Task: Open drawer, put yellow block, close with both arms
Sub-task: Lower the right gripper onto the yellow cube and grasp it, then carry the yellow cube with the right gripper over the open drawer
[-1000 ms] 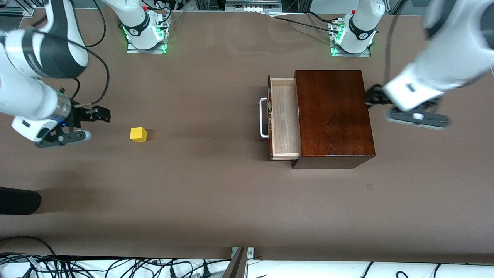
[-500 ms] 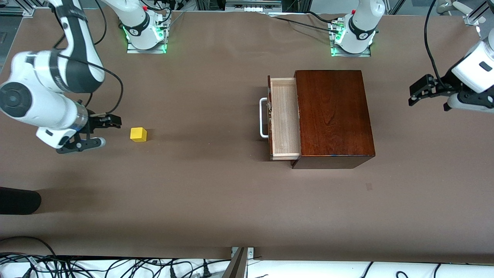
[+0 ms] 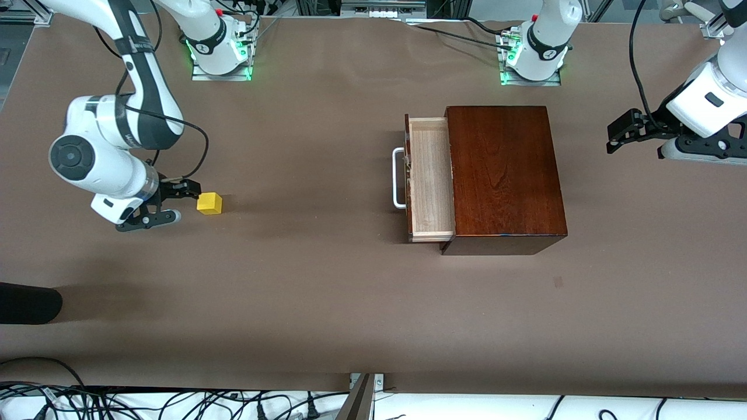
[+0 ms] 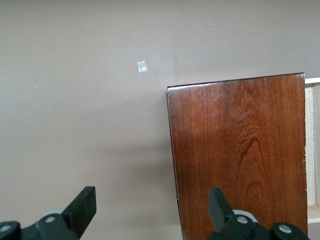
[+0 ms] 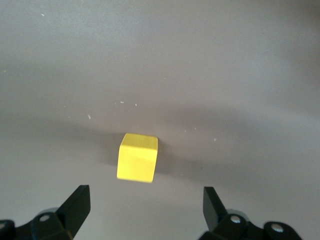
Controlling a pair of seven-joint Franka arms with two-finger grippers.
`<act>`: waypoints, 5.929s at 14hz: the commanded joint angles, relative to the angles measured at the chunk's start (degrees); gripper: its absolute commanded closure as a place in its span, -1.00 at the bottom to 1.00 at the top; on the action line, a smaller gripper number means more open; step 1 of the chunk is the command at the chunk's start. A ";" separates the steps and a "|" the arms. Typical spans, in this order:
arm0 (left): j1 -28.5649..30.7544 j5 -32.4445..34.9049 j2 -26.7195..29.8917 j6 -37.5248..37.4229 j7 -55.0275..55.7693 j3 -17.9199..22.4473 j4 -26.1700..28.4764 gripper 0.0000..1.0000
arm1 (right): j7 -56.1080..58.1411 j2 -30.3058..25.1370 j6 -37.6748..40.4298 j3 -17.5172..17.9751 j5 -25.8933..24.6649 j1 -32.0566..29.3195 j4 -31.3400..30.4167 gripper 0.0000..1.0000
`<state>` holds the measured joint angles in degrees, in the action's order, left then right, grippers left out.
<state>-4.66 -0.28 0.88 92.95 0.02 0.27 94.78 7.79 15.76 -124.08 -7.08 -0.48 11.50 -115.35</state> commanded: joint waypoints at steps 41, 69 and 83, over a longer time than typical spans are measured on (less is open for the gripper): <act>-0.35 1.16 -0.62 -0.14 1.12 -0.19 -0.74 -1.00 | 5.30 3.05 0.01 5.40 5.85 0.54 5.53 1.00; -0.35 1.07 -0.71 -0.40 1.12 -0.19 -0.91 -1.00 | 16.99 29.14 15.54 8.23 -7.33 46.68 55.76 1.00; -0.35 1.07 -0.62 -0.40 1.12 -0.19 -0.91 -1.00 | 21.21 33.90 11.76 8.14 -8.75 46.60 55.59 1.00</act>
<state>-4.77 -0.09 0.39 93.01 0.69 0.11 94.76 27.45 48.41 -112.36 1.15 -8.37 58.01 -61.74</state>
